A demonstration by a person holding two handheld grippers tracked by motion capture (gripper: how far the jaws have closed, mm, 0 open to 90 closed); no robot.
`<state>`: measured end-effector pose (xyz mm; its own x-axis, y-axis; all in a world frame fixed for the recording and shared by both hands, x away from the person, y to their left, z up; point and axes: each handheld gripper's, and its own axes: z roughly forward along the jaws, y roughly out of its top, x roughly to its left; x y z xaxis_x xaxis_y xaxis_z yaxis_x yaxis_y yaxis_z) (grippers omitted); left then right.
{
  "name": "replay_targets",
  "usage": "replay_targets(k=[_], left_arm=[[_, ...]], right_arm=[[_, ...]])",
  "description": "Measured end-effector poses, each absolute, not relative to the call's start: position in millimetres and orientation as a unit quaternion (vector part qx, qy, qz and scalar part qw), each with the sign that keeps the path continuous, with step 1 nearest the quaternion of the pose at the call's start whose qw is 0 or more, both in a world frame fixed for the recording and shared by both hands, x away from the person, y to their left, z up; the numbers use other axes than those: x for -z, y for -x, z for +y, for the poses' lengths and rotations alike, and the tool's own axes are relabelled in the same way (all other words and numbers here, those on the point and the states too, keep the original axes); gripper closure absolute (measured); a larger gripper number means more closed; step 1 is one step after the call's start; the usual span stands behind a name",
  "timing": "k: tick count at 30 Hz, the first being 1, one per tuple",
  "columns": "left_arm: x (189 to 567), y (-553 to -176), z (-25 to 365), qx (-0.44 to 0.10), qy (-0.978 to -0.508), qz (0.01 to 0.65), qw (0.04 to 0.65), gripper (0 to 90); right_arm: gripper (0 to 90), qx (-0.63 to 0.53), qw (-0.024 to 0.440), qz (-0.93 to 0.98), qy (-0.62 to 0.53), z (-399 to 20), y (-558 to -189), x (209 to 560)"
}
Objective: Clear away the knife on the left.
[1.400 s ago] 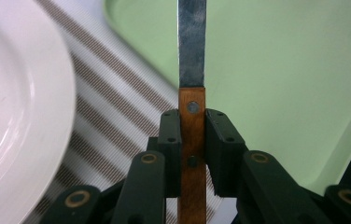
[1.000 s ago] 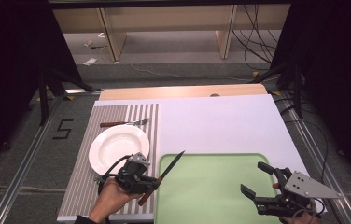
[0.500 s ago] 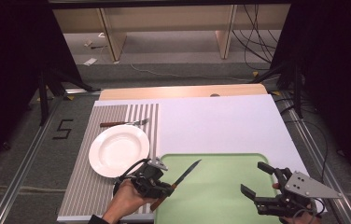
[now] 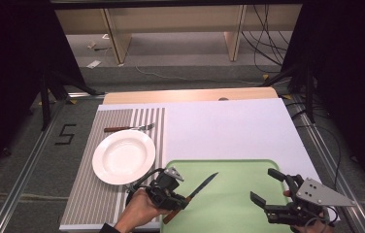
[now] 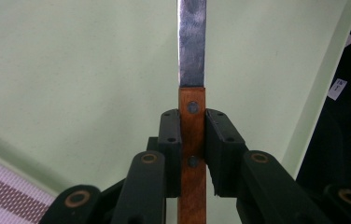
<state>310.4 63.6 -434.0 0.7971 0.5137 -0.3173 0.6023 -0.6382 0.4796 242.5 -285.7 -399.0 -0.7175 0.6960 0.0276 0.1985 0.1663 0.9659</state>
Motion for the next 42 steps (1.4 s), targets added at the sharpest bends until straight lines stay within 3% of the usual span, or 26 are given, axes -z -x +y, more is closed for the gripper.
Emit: replay_targets(k=[22,42], left_arm=[[452.4,-316.1,43.6,0.114,-0.914,0.300,0.247,77.0],[464.8,-318.5,40.6,0.129,-0.909,0.331,0.218,76.4]], right_arm=[[12.7,-0.570,0.218,0.732,-0.304,-285.1,-242.4,399.1],[12.7,-0.571,0.216,0.732,-0.303,-285.3,-241.8,398.6]])
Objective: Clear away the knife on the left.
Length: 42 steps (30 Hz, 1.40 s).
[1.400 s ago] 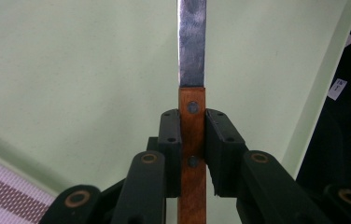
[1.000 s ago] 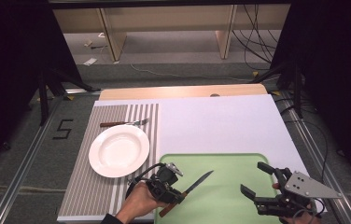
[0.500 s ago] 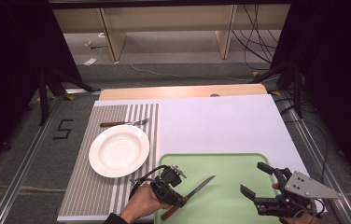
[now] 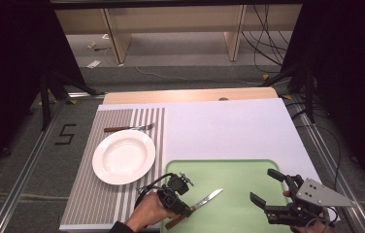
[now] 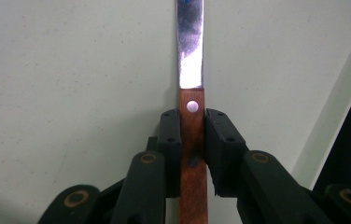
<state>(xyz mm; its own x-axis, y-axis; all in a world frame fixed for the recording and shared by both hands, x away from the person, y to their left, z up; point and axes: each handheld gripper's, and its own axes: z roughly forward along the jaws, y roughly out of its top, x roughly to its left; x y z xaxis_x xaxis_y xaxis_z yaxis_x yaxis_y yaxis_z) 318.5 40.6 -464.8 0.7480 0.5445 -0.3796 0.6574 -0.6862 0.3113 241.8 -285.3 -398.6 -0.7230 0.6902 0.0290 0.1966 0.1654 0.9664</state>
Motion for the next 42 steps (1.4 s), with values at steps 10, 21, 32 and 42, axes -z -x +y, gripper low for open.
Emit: replay_targets(k=[10,21,32,42], left_arm=[[450.3,-313.3,37.3,0.083,-0.911,0.296,0.275,50.1],[448.0,-299.2,17.9,0.058,-0.924,0.237,0.295,64.9],[455.8,-297.9,4.1,0.056,-0.939,0.218,0.259,89.3],[461.2,-299.7,0.5,0.049,-0.944,0.221,0.241,89.8]], right_arm=[[12.7,-0.570,0.216,0.733,-0.302,-285.8,-241.8,398.4],[12.8,-0.570,0.216,0.733,-0.302,-285.1,-241.9,398.8],[12.9,-0.570,0.216,0.733,-0.302,-284.9,-242.0,398.8],[12.9,-0.569,0.216,0.734,-0.301,-285.1,-242.0,398.8]])
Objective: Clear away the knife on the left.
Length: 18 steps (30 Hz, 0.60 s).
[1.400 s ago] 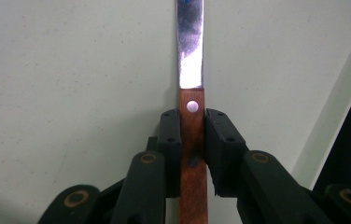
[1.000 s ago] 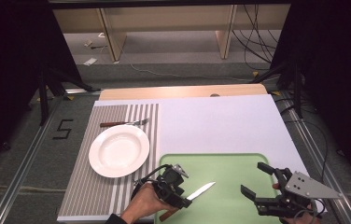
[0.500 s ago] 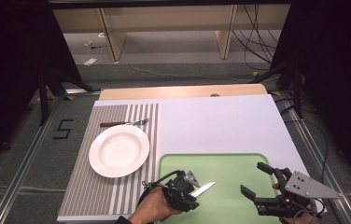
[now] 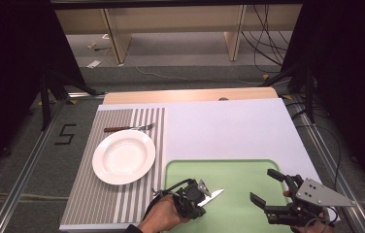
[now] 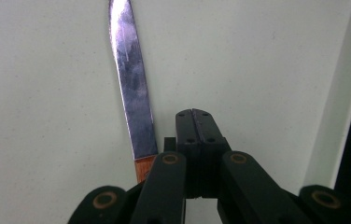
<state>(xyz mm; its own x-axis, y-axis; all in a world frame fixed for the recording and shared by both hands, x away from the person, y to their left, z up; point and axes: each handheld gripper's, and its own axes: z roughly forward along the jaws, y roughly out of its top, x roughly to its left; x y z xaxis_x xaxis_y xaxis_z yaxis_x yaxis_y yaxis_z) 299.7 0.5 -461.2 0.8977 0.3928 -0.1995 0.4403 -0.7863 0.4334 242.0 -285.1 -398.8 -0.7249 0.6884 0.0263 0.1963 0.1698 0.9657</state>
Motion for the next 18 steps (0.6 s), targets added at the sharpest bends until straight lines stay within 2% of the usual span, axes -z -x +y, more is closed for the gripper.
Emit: replay_targets(k=[18], left_arm=[[462.9,-309.4,9.9,0.035,-0.941,0.251,0.225,89.8]], right_arm=[[13.0,-0.568,0.217,0.735,-0.300,-285.4,-241.6,398.5]])
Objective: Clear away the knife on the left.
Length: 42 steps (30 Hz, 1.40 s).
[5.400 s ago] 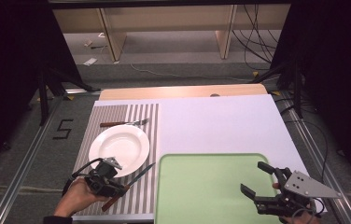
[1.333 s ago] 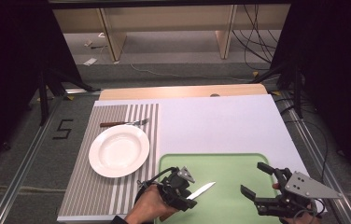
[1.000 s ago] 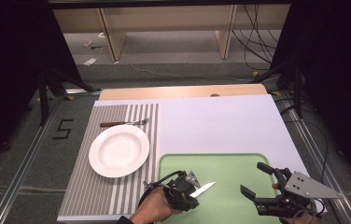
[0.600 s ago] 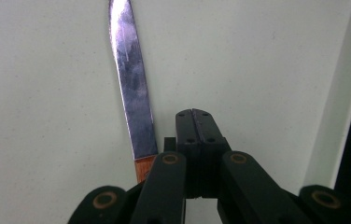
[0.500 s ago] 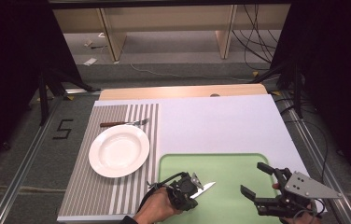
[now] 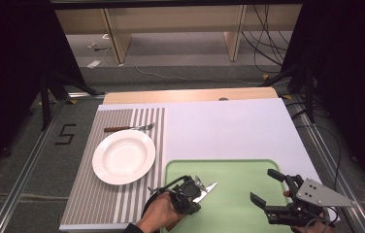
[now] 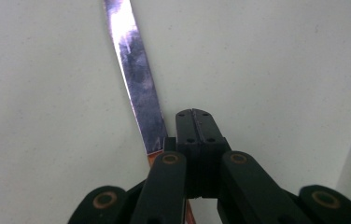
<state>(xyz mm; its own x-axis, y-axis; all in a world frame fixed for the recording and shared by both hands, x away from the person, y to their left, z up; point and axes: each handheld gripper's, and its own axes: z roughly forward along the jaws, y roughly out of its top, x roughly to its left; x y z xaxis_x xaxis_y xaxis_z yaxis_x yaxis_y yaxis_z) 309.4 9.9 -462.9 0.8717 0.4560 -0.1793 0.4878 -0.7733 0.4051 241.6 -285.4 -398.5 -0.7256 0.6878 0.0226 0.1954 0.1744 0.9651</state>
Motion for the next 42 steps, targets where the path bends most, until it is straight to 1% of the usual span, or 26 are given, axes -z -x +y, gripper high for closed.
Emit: replay_targets(k=[14,42], left_arm=[[462.5,-315.5,23.7,0.039,-0.941,0.258,0.217,89.8],[462.2,-335.1,57.8,0.031,-0.927,0.311,0.207,89.8]], right_arm=[[13.0,-0.568,0.218,0.735,-0.299,-285.3,-241.3,398.4],[13.1,-0.568,0.217,0.735,-0.298,-285.3,-241.1,398.2]])
